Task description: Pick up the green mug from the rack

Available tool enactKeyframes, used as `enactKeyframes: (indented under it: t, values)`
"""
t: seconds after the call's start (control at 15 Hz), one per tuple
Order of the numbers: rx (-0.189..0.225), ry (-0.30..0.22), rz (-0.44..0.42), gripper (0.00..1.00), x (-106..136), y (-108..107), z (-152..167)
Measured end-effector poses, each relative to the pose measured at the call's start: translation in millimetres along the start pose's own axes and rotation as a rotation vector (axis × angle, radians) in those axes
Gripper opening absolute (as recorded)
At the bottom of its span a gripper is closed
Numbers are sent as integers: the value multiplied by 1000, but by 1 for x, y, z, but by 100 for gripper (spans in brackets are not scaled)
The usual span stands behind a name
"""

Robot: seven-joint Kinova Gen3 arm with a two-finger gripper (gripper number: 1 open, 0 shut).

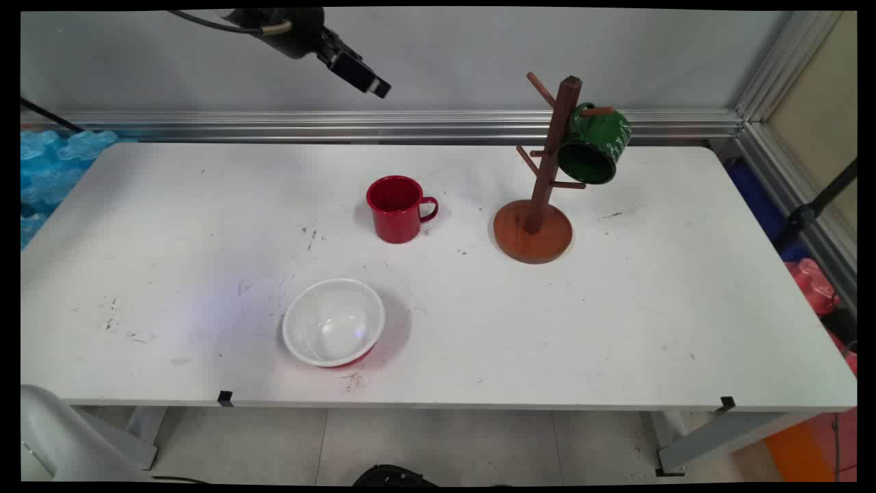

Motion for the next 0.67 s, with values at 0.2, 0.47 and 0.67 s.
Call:
enactKeyframes:
  t: [0.2, 0.47, 0.67]
  values:
    - [-30, 13, -9, 100, 3, 16, 3]
    - [-65, 40, -42, 100, 11, 46, 11]
    - [-79, 59, -67, 100, 17, 66, 17]
